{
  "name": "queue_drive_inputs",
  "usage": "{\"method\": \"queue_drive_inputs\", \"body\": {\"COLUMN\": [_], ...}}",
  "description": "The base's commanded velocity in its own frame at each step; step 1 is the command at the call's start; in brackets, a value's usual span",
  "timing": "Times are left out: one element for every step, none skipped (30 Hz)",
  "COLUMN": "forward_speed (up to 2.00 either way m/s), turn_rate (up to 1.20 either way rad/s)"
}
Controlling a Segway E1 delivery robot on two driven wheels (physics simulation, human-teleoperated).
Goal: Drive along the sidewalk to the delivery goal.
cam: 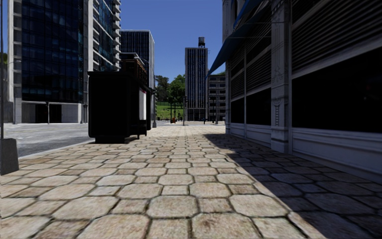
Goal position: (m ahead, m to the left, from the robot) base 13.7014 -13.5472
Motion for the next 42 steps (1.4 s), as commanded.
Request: {"method": "queue_drive_inputs", "body": {"forward_speed": [1.98, 1.98, 1.98, 1.98, 1.98, 1.98, 1.98, 1.98, 1.98, 1.99, 1.99, 1.99, 1.99, 1.99, 1.99, 1.99, 1.99, 1.99, 1.99, 1.99, 1.99, 1.99, 1.99, 1.99, 1.99, 1.99, 1.99, 1.99, 1.99, 1.99, 1.99, 1.99, 1.99, 1.99, 1.99, 1.99, 1.99, 1.99, 1.99, 1.99, 1.99, 1.99], "turn_rate": [0.0, 0.01, 0.81, 1.2, 1.2, 1.18, 0.47, 0.01, 0.0, 0.0, 0.0, 0.0, 0.0, 0.0, 0.0, 0.0, 0.0, 0.0, 0.0, 0.0, 0.0, 0.0, 0.0, 0.0, 0.0, 0.0, 0.0, 0.0, 0.0, 0.0, 0.0, 0.0, 0.0, 0.0, 0.0, 0.0, 0.0, 0.0, 0.0, 0.0, 0.0, 0.0]}}
